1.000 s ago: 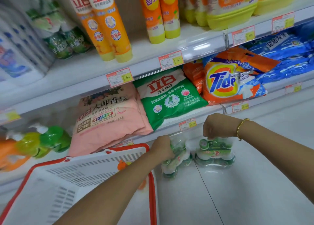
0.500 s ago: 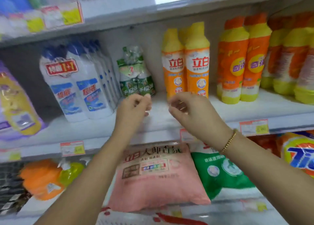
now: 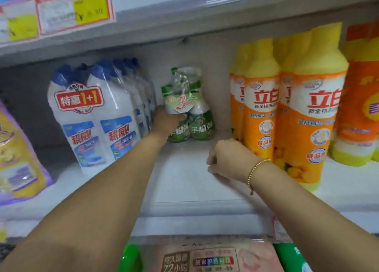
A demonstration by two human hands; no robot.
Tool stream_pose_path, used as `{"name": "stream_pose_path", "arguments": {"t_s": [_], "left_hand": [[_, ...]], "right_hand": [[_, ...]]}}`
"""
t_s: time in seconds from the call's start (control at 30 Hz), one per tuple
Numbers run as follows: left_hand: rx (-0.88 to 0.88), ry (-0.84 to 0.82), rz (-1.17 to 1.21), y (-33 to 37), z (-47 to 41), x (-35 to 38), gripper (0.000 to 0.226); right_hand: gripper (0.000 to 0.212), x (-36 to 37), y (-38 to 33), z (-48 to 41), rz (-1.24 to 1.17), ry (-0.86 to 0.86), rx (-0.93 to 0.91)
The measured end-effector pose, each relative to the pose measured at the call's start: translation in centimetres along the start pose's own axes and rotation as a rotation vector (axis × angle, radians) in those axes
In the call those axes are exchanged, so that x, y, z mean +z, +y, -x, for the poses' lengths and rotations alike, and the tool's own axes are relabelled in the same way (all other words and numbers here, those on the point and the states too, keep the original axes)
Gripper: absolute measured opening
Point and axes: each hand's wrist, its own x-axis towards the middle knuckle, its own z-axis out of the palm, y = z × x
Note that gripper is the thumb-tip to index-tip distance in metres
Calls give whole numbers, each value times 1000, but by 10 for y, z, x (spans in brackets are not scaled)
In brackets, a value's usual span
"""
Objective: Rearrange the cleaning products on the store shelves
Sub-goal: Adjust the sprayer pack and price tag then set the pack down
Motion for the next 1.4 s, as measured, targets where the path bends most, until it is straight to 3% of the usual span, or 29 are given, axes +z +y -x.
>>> {"name": "stream_pose_path", "arguments": {"t_s": [0.1,0.27,0.4,0.57,0.7,0.77,0.93,1.03,1.27,1.4], "left_hand": [[-3,0,99,-11,-4,8,43],[-16,-22,10,-6,19,6,70],[-21,25,44,3,48,-10,69],[236,108,-30,-2,109,-44,73],[426,122,-95,-12,158,-73,72],[468,165,-88,-15,180,-82,74],[500,212,-13,-3,223,-94,72],[391,169,188,15,236,-96,71],[130,90,551,62,249,-97,72],[-25,-2,719,85,257,-102,53]], "right_hand": [[29,3,-2,-2,24,4,-1],[27,-8,-12,2,64,-33,-32],[24,-6,-20,30,10,38,-29],[47,-14,-23,84,-483,470,-21],[38,-19,-21,112,-800,753,16],[36,-14,-19,122,-884,780,48],[43,-7,-25,139,-1115,607,-48],[43,-9,-24,151,-1049,663,-129],[95,-3,-24,177,-524,903,-209],[90,0,-33,185,-146,983,-415]]}}
